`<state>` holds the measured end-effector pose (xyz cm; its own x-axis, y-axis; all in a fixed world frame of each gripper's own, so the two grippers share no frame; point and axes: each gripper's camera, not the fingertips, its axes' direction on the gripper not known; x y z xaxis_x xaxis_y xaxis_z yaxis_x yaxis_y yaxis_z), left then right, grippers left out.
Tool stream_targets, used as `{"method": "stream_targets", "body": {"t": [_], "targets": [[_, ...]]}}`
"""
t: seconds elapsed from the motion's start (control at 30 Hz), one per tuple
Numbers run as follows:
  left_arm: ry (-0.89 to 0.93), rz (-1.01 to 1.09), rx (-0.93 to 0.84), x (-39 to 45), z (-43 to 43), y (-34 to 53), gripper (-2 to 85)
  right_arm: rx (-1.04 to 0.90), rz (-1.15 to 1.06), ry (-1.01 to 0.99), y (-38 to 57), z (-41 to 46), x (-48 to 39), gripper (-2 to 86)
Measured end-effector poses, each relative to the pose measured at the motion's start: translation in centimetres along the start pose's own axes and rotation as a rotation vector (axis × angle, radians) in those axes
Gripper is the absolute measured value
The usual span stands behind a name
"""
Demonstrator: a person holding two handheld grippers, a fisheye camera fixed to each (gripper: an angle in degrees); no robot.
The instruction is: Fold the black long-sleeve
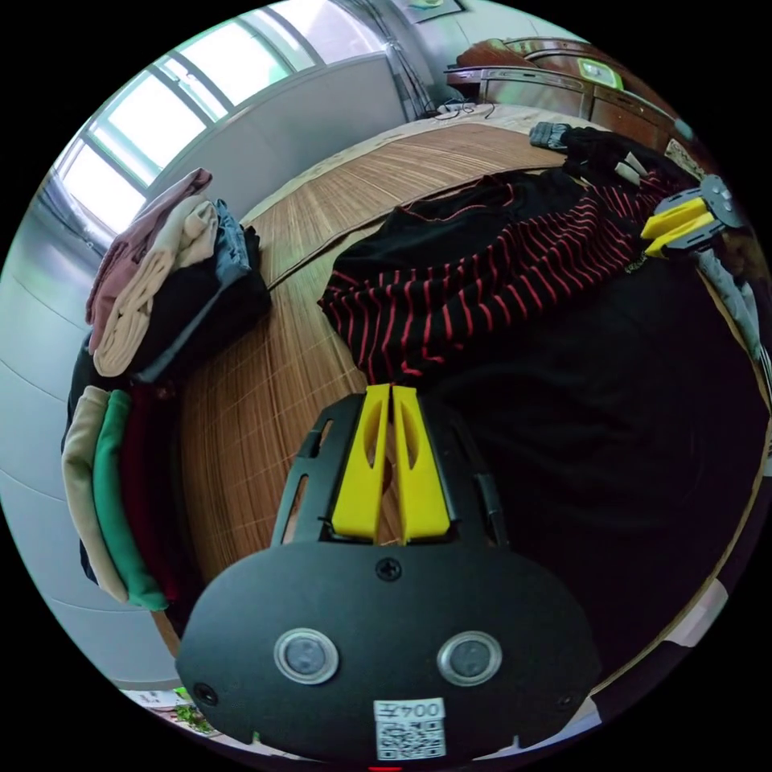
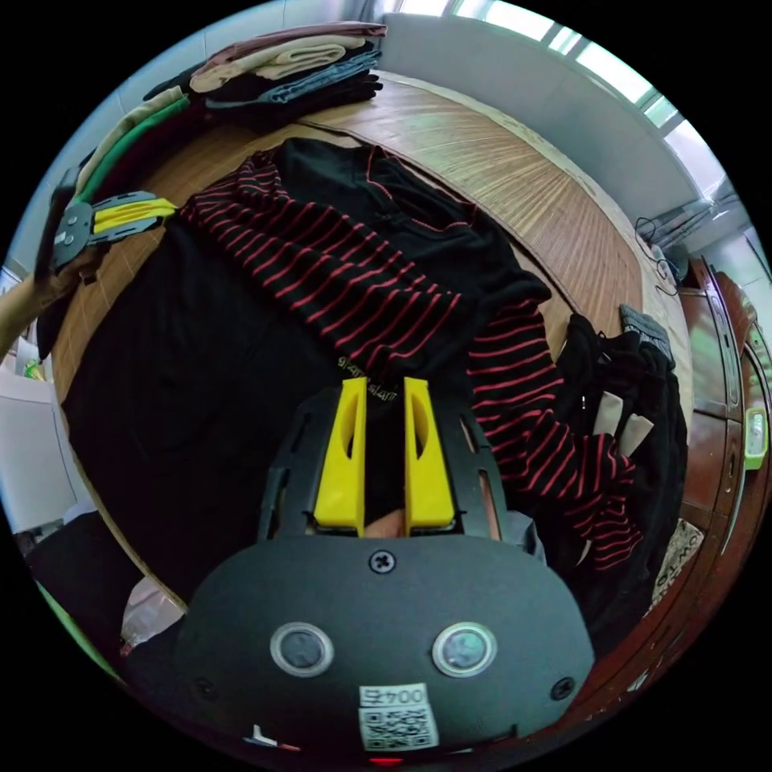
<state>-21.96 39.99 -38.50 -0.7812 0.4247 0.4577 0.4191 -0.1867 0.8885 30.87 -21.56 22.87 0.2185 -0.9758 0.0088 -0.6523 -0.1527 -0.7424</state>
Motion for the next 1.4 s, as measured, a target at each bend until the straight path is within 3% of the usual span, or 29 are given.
{"method": "stream_targets", "body": {"t": [0.23, 0.3, 0.37, 0.47, 0.6, 0.73, 0.83, 0.97, 1.2, 1.4], "targets": [[-0.005, 0.000, 0.018, -1.4, 0.1, -0.4, 0.7, 0.022, 0.004, 0.048, -0.2, -0.4, 1.3, 0.4], [-0.008, 0.011, 0.043, -1.9, -0.2, -0.2, 0.7, 0.028, 0.058, -0.008, 0.0, -2.4, 3.0, 0.0], [-0.008, 0.026, 0.056, -2.4, -0.2, 0.3, 0.7, 0.001, 0.171, -0.195, 1.2, -4.0, 6.1, 0.1], [-0.032, 0.105, 0.047, -2.2, 0.8, 1.6, 0.8, -0.063, 0.236, -0.304, 3.4, -1.7, 7.8, 1.5], [-0.086, 0.260, -0.006, -0.2, 2.9, 3.1, 1.2, -0.163, 0.252, -0.262, 5.5, 1.7, 7.7, 5.8], [-0.169, 0.300, 0.017, 0.1, 2.5, 4.2, 1.2, 0.010, 0.257, -0.115, 5.9, -2.8, 7.7, 4.5], [-0.294, 0.186, 0.046, -0.7, 1.7, 4.9, 0.9, 0.181, 0.188, -0.161, 2.9, -5.2, 6.5, 2.4], [-0.339, 0.174, 0.109, 1.7, 1.4, 4.1, 0.7, 0.235, 0.023, -0.253, -6.2, -3.3, 2.8, 4.3], [-0.463, 0.293, 0.001, 6.4, 8.0, 3.8, 0.4, 0.095, -0.171, -0.306, -18.2, 2.4, -2.8, 7.9], [-0.520, 0.249, 0.092, 6.4, 9.5, 5.8, 0.2, 0.042, -0.346, -0.230, -19.8, 3.7, -5.7, 2.8]]}}
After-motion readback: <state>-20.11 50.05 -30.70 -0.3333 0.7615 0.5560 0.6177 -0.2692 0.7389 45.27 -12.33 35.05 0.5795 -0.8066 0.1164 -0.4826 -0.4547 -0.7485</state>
